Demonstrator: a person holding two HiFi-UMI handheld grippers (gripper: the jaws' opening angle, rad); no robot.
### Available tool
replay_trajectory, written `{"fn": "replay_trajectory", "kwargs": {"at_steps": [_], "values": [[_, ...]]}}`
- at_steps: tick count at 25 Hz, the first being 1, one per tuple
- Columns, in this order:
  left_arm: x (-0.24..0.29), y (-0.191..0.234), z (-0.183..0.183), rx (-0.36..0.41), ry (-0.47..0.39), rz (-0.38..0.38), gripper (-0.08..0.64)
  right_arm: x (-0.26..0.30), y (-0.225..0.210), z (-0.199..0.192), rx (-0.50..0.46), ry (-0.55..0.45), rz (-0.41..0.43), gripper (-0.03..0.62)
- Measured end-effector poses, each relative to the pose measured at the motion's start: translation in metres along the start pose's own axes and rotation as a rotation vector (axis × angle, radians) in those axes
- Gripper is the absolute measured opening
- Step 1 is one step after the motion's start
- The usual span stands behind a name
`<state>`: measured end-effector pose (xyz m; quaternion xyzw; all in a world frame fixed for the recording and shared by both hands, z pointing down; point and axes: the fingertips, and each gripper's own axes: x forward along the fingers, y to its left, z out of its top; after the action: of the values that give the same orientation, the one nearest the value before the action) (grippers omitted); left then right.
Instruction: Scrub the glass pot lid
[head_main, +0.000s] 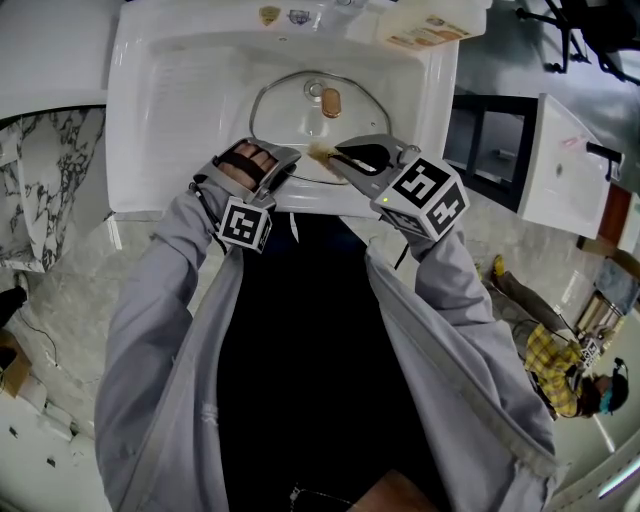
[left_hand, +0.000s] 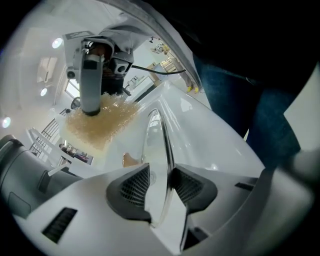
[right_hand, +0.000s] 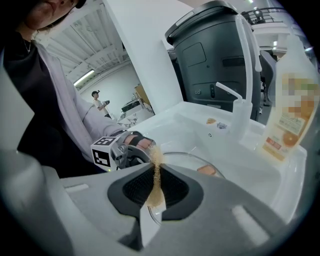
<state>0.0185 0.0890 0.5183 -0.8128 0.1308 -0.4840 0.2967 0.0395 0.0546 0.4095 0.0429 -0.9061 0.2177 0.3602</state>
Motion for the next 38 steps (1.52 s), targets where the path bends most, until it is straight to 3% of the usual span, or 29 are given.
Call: {"fn": "replay_trajectory", "kwargs": {"at_steps": [4,7,11,15,26,30,38], "values": [[0.002,0.002,-0.001,-0.013,-0.006,-0.013,0.135,0.002,0.0,-0.005,0.004,0.005,-0.004,0.031],[0.005,-0.002,-0.003,0.035,0.0,-0.025,0.137,0.003,0.001,-0.007,0.005,0.009,-0.007,0.031],[0.004,-0.02,-0.006,0.107,0.021,-0.121,0.137,0.004,0.001,-0.01,0.005,0.021,-0.014,0.031],[0.003,-0.029,-0.008,0.119,0.03,-0.214,0.147,0.005,0.0,-0.01,-0.001,0.017,-0.011,0.031],[0.006,-0.017,-0.023,0.188,-0.026,-0.25,0.169,0.01,-0.002,-0.007,-0.006,0.007,0.001,0.031],[0.004,-0.018,-0.023,0.116,-0.041,-0.335,0.173,0.016,-0.007,-0.011,0.013,0.018,0.011,0.031],[-0.006,-0.022,-0.017,-0.019,-0.043,-0.603,0.184,0.041,-0.013,-0.028,0.033,0.096,0.054,0.031]]}}
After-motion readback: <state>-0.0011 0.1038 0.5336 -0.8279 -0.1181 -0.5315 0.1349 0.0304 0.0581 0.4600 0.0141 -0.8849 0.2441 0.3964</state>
